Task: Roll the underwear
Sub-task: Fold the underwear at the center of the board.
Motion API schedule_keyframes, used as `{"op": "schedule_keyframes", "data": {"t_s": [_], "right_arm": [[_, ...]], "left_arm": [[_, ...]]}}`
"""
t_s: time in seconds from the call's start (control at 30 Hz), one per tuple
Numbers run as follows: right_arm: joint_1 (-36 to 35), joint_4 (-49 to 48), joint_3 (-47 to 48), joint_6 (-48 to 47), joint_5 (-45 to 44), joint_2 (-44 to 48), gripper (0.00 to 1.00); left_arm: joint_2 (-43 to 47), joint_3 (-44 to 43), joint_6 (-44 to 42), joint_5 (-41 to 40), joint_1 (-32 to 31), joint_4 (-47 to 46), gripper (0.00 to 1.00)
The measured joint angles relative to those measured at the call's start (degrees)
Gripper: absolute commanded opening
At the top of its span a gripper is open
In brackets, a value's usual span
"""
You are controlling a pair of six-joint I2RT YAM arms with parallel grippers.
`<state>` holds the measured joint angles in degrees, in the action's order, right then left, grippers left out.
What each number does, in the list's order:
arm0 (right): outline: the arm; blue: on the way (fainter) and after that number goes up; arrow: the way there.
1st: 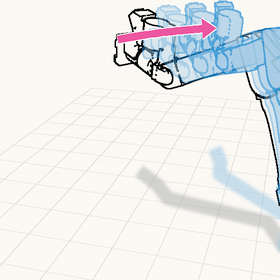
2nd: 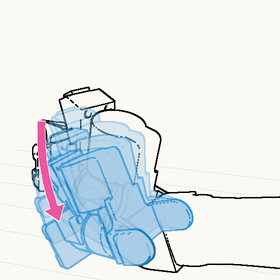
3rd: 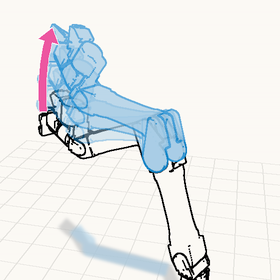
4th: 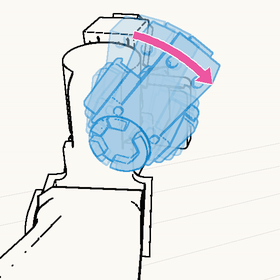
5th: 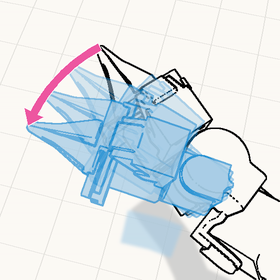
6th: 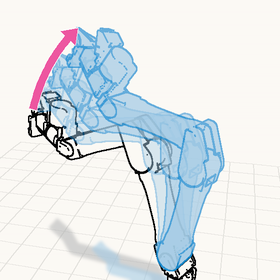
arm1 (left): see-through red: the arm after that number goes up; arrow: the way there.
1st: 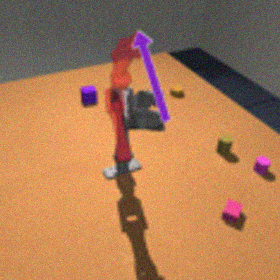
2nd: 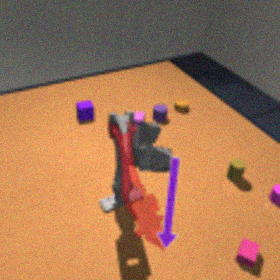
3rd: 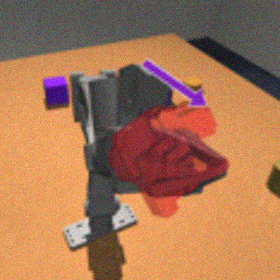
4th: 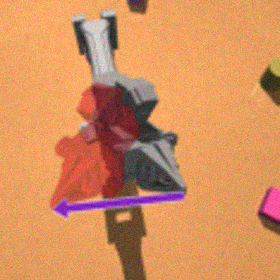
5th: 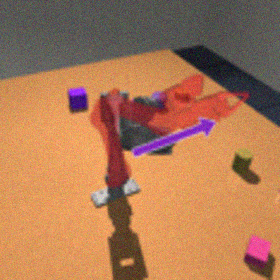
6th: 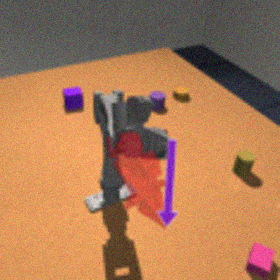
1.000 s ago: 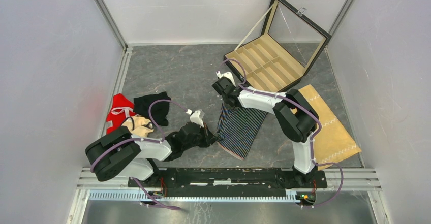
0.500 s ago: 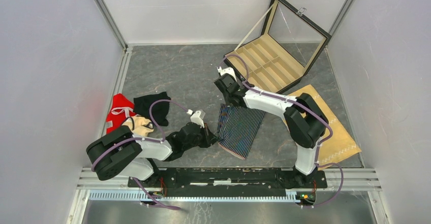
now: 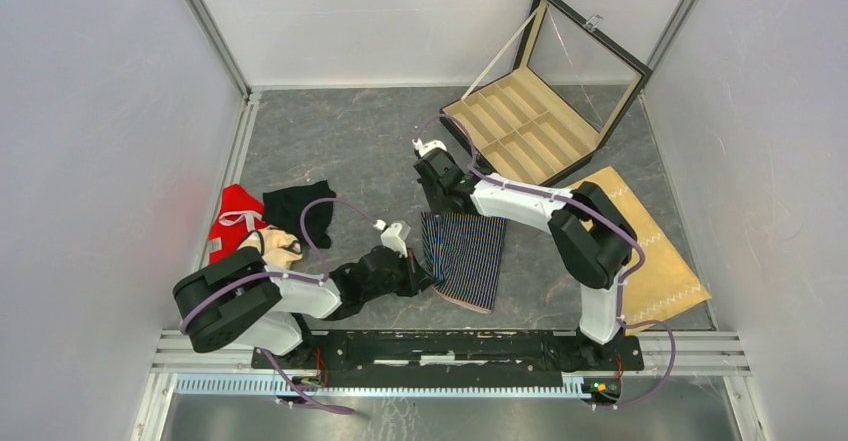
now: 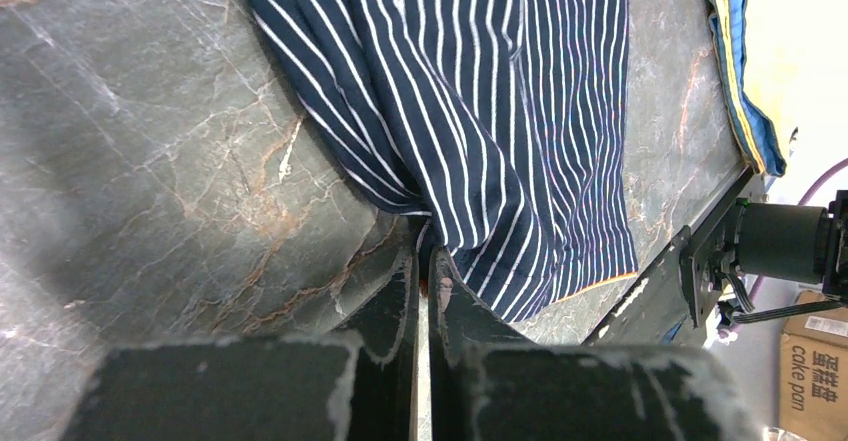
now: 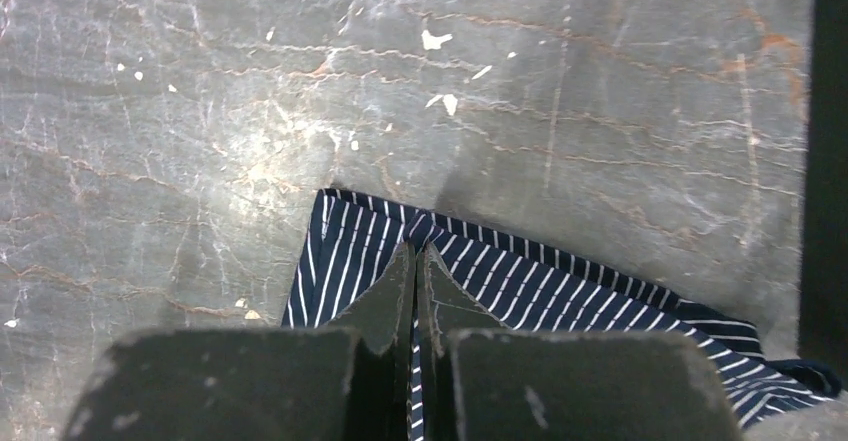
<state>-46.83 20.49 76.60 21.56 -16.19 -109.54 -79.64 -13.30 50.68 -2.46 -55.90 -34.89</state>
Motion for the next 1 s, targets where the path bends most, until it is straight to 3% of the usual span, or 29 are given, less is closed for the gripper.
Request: {"op": "schedule_keyframes", "data": {"t_s": [0.63,1.0], "right_arm": [[-2.86,-4.26,-0.26,-1.11,6.56,-2.16,0.02],[-4.48,-4.63,-4.26,-1.57,2.38,5.84,0.01]], "left_arm": [[0.2,1.97,3.48,-0.79,-0.87,-2.54,0.02],[1.81,4.17,4.61,-2.05,-0.98,-3.78,0.02]]}}
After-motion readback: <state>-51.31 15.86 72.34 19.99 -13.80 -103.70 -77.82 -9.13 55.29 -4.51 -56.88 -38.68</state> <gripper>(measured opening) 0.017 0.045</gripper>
